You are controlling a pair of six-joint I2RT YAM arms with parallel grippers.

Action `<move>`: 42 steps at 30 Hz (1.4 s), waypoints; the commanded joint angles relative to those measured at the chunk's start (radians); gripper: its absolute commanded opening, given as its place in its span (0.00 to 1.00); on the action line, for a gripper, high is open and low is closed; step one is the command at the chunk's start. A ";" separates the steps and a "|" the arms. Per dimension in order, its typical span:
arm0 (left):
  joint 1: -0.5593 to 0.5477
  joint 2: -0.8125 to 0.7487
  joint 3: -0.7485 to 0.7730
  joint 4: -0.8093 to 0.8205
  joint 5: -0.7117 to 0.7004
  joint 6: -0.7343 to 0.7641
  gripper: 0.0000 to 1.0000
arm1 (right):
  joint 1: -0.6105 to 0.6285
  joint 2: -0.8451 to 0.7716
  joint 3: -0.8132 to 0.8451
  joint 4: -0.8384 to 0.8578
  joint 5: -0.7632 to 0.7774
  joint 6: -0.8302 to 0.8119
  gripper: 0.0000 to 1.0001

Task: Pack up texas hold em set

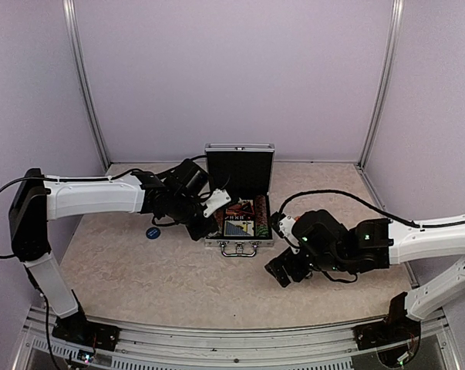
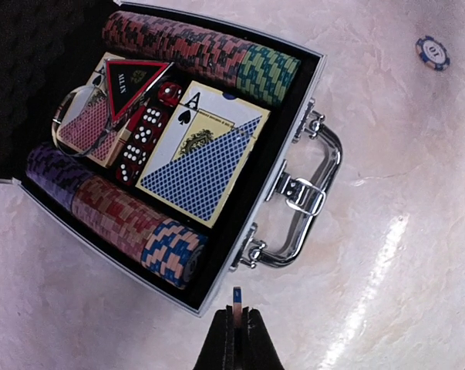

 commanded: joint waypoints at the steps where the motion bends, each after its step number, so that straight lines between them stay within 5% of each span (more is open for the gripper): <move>1: 0.003 0.000 0.024 0.002 -0.041 0.219 0.00 | -0.011 -0.022 -0.022 -0.005 0.008 0.010 1.00; 22: 0.105 0.071 0.049 0.044 0.211 0.538 0.00 | -0.017 -0.028 -0.021 -0.017 -0.020 0.013 1.00; 42: 0.130 0.140 0.064 0.055 0.231 0.556 0.00 | -0.021 -0.024 -0.027 -0.003 -0.037 0.012 1.00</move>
